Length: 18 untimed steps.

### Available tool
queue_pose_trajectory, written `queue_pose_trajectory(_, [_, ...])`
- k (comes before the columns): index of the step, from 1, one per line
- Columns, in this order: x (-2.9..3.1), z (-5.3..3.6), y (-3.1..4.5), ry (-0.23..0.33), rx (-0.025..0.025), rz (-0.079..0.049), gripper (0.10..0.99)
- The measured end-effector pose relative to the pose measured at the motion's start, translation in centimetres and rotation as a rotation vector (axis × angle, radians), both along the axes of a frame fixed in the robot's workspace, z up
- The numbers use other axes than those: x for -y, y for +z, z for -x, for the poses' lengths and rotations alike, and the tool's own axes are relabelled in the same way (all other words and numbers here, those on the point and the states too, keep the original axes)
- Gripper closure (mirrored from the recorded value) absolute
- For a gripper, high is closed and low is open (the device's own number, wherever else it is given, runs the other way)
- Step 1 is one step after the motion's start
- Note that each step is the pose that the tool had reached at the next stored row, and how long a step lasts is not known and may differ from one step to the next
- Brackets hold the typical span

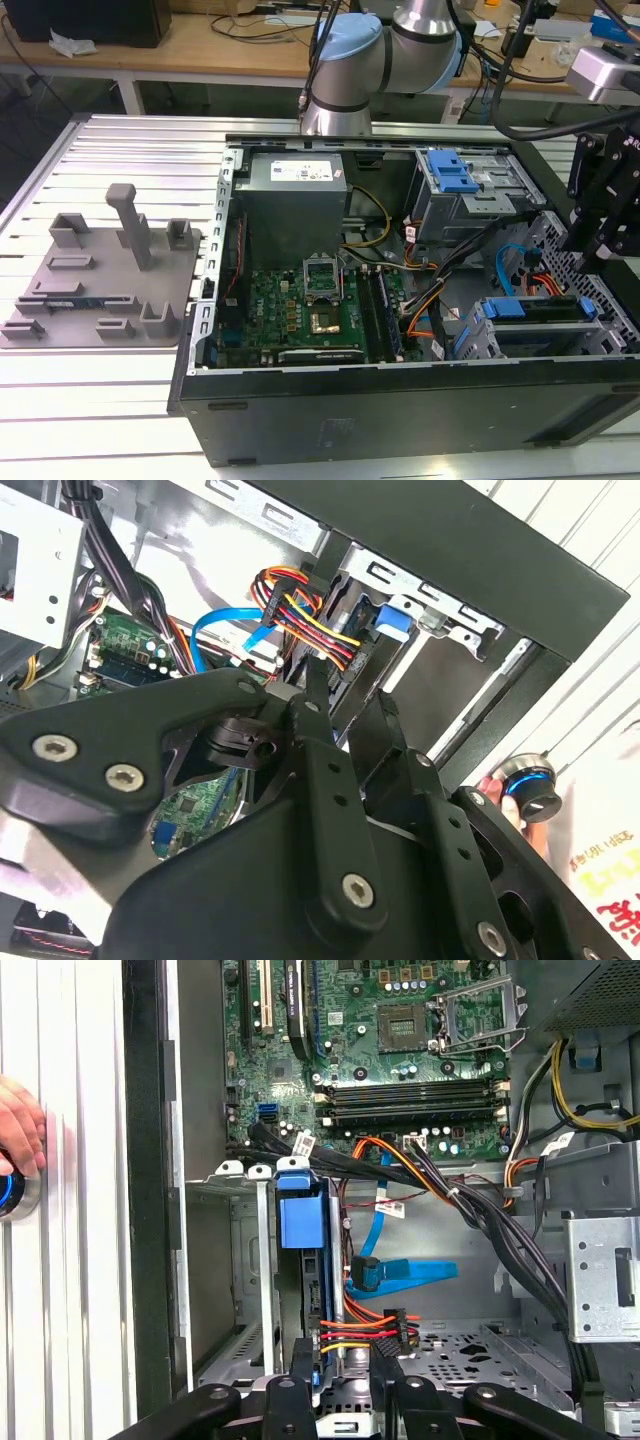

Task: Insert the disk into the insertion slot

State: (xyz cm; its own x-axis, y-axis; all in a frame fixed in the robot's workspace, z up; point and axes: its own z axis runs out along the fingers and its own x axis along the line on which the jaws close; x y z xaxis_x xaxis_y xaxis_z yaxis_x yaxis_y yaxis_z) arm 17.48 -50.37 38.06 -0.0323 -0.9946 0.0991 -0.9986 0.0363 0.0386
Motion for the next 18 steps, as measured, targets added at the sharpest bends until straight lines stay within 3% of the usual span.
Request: queue_pose_trajectory(18, [-0.02,0.00,0.00,0.000,-0.0001,0.000,0.725])
